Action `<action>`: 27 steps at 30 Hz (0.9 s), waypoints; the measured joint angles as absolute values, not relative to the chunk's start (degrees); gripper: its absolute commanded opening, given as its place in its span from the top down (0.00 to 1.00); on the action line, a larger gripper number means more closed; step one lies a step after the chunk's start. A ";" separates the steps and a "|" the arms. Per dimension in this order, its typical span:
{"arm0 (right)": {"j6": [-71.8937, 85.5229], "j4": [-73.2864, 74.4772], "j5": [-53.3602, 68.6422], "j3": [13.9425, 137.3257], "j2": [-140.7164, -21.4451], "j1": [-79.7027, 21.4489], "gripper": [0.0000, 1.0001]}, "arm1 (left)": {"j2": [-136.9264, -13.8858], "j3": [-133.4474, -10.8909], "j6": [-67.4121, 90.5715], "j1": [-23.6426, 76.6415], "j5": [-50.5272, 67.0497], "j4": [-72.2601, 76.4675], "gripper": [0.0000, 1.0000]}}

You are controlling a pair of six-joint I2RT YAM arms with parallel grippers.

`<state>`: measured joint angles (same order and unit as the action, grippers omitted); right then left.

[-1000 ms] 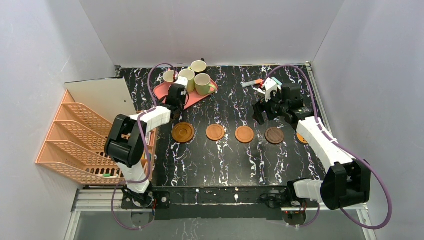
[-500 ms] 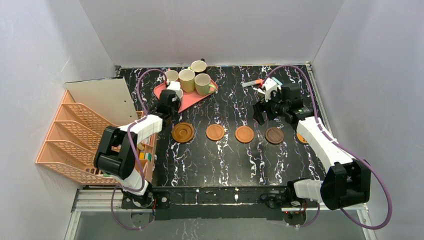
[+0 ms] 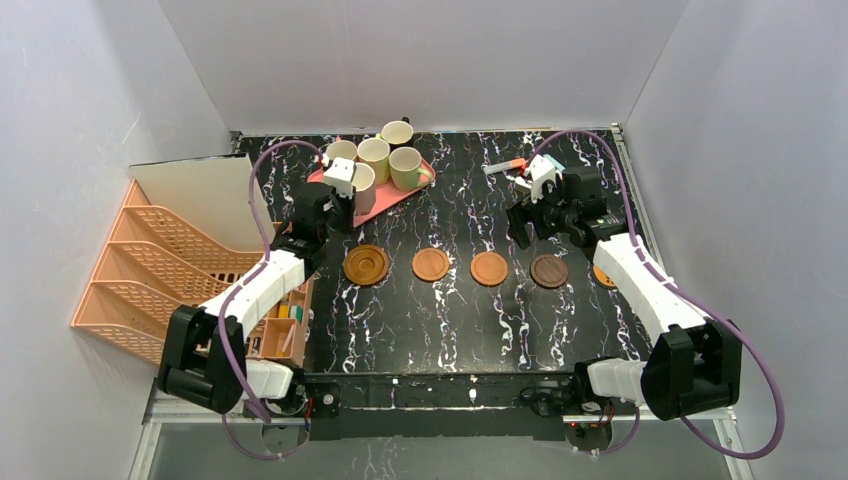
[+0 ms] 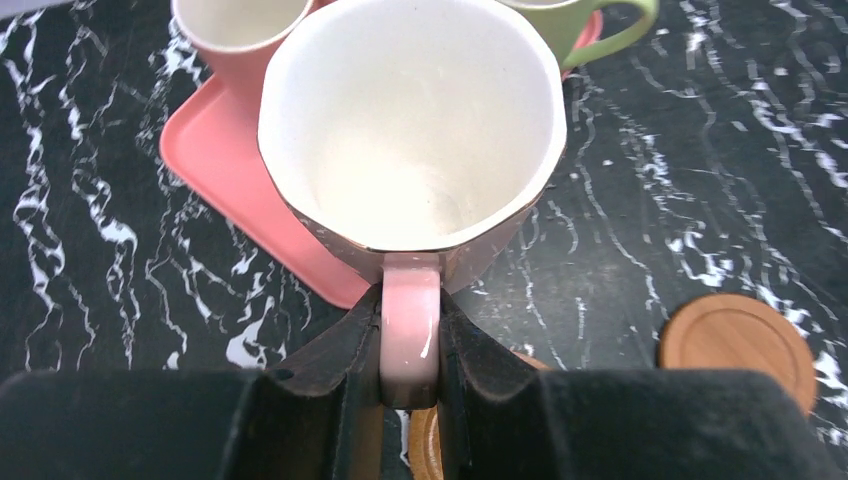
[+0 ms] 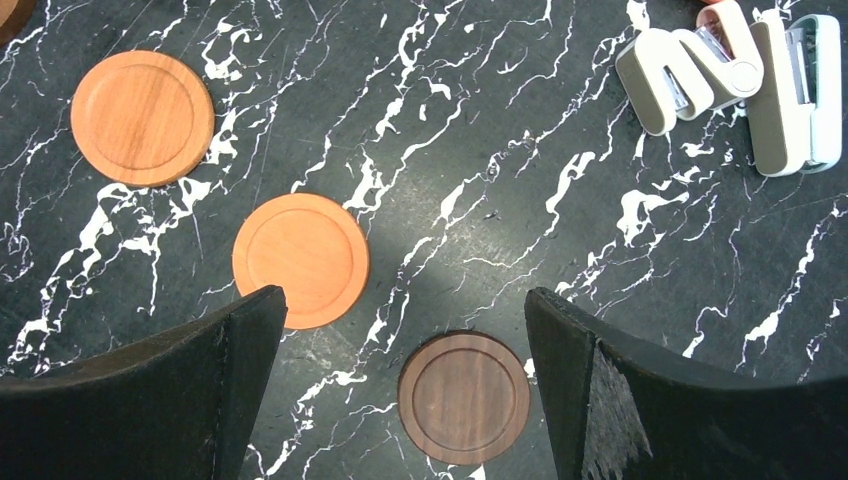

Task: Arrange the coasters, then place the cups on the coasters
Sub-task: Pick up the cup from the tray, then place the cup at the center of the board.

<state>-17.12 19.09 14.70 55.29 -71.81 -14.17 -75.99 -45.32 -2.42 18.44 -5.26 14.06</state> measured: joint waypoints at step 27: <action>-16.71 14.92 3.53 54.52 -68.84 -12.82 0.01 | -89.25 -54.61 -10.87 32.40 21.47 12.47 1.00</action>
<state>-16.71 14.92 3.53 54.52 -68.84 -12.82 -89.25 -54.61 -10.87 32.40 21.47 12.47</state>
